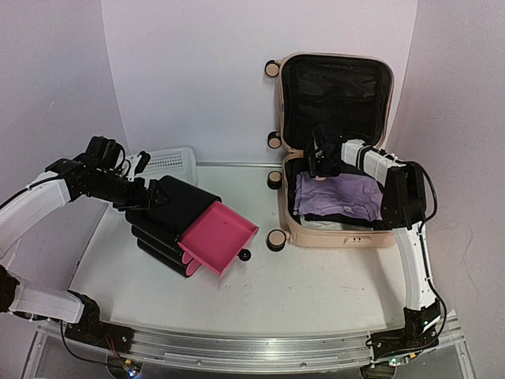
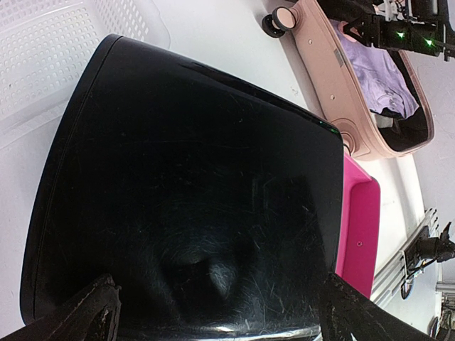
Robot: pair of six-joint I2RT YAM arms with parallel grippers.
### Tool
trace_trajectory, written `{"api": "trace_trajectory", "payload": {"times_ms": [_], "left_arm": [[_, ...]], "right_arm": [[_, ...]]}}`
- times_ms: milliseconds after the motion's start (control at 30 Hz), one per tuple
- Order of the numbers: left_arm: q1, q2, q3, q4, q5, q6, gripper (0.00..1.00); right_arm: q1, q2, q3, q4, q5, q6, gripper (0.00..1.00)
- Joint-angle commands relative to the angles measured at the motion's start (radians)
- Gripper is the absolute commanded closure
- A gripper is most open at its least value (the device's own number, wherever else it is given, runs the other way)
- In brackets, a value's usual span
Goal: Open, take out, and arrange the luggage
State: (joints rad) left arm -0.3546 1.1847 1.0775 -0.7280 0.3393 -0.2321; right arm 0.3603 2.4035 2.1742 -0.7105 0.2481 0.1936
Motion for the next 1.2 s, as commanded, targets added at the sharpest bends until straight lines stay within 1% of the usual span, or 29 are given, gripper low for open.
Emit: {"api": "trace_trajectory", "payload": {"times_ms": [0, 67, 133, 233, 333, 367, 467, 567, 700, 800, 833, 867, 933, 967, 1033, 1167], "left_arm": [[-0.003, 0.007, -0.025, -0.103, 0.006, -0.002, 0.02], [-0.003, 0.009, -0.023, -0.103, 0.006, -0.003, 0.02], [-0.003, 0.011, -0.025, -0.102, 0.006, -0.004, 0.02], [-0.003, 0.016, -0.024, -0.102, 0.006, -0.004, 0.02], [-0.003, 0.021, -0.022, -0.103, 0.006, -0.003, 0.02], [-0.003, 0.024, -0.021, -0.102, 0.006, -0.001, 0.02], [-0.003, 0.033, -0.015, -0.103, 0.008, 0.0, 0.02], [-0.003, 0.039, -0.013, -0.103, 0.008, 0.0, 0.02], [-0.003, 0.041, -0.012, -0.102, 0.009, -0.001, 0.02], [-0.003, 0.041, -0.011, -0.103, 0.01, -0.003, 0.02], [-0.003, 0.036, -0.011, -0.102, 0.012, -0.004, 0.02], [-0.003, 0.029, -0.013, -0.103, 0.013, -0.004, 0.02], [-0.003, 0.017, -0.019, -0.103, 0.006, -0.003, 0.02], [-0.003, 0.013, -0.023, -0.103, 0.001, -0.001, 0.02], [-0.003, 0.017, -0.026, -0.103, -0.003, 0.002, 0.02], [-0.003, 0.026, -0.026, -0.103, -0.01, 0.002, 0.02]], "right_arm": [[-0.003, -0.169, -0.022, -0.001, -0.113, 0.005, 0.6], [-0.003, -0.242, -0.083, 0.007, -0.188, 0.018, 0.63], [-0.001, -0.331, -0.18, 0.045, -0.263, 0.041, 0.63], [0.006, -0.489, -0.359, 0.163, -0.432, 0.085, 0.63], [0.038, -0.618, -0.557, 0.333, -0.613, 0.145, 0.63], [0.057, -0.651, -0.617, 0.366, -0.649, 0.154, 0.63], [0.157, -0.735, -0.704, 0.411, -0.699, 0.123, 0.62], [0.281, -0.767, -0.728, 0.414, -0.72, 0.064, 0.59], [0.409, -0.757, -0.725, 0.405, -0.668, 0.024, 0.59], [0.456, -0.729, -0.704, 0.391, -0.607, 0.018, 0.6], [0.457, -0.733, -0.696, 0.357, -0.536, 0.022, 0.59], [0.456, -0.741, -0.691, 0.309, -0.413, 0.03, 0.55], [0.454, -0.752, -0.684, 0.222, -0.223, 0.039, 0.53], [0.452, -0.743, -0.678, 0.179, -0.195, 0.02, 0.51], [0.451, -0.721, -0.661, 0.126, -0.196, -0.007, 0.46], [0.446, -0.683, -0.668, 0.112, -0.221, 0.028, 0.38]]}}
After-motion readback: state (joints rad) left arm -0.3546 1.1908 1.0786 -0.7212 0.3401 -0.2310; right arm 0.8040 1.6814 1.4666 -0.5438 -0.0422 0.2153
